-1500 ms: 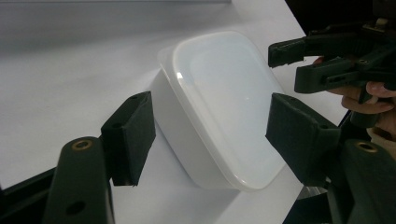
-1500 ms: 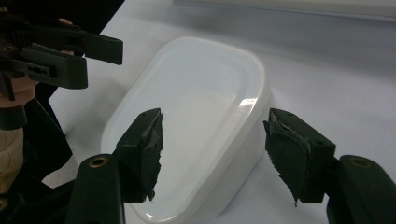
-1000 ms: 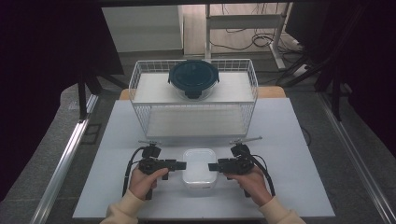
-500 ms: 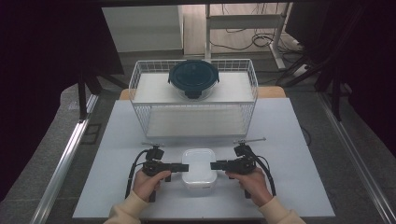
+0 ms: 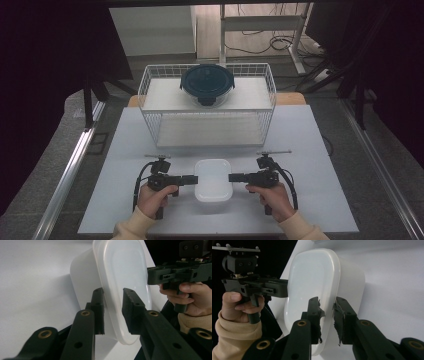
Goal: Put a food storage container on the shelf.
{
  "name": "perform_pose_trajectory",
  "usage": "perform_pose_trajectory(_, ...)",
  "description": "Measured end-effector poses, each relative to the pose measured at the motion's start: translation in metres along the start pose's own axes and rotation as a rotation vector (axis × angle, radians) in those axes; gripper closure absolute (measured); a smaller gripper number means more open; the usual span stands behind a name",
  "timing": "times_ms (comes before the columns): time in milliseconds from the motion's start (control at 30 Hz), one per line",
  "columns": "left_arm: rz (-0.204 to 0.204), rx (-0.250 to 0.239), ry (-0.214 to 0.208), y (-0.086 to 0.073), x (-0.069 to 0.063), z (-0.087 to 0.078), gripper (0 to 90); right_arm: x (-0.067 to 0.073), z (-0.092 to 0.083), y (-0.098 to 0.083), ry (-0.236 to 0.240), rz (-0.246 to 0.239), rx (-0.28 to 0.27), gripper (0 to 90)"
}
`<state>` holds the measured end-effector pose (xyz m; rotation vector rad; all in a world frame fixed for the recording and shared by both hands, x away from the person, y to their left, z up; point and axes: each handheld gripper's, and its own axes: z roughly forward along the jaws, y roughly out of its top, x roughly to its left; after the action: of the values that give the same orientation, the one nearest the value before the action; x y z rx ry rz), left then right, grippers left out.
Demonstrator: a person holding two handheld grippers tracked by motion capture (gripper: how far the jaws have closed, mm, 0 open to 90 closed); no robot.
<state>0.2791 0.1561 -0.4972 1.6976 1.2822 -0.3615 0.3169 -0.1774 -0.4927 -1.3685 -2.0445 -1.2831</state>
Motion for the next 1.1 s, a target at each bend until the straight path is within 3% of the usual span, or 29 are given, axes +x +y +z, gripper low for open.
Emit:
perform_pose_trajectory(200,0.024,-0.017,-0.016,0.001,-0.005,-0.006,79.2,0.003,-0.004,0.0,0.002,-0.016,-0.013,79.0)
perform_pose_trajectory(1100,0.102,-0.05,-0.038,0.002,-0.016,-0.018,80.7,0.023,-0.016,0.003,-0.024,-0.151,-0.051,79.2)
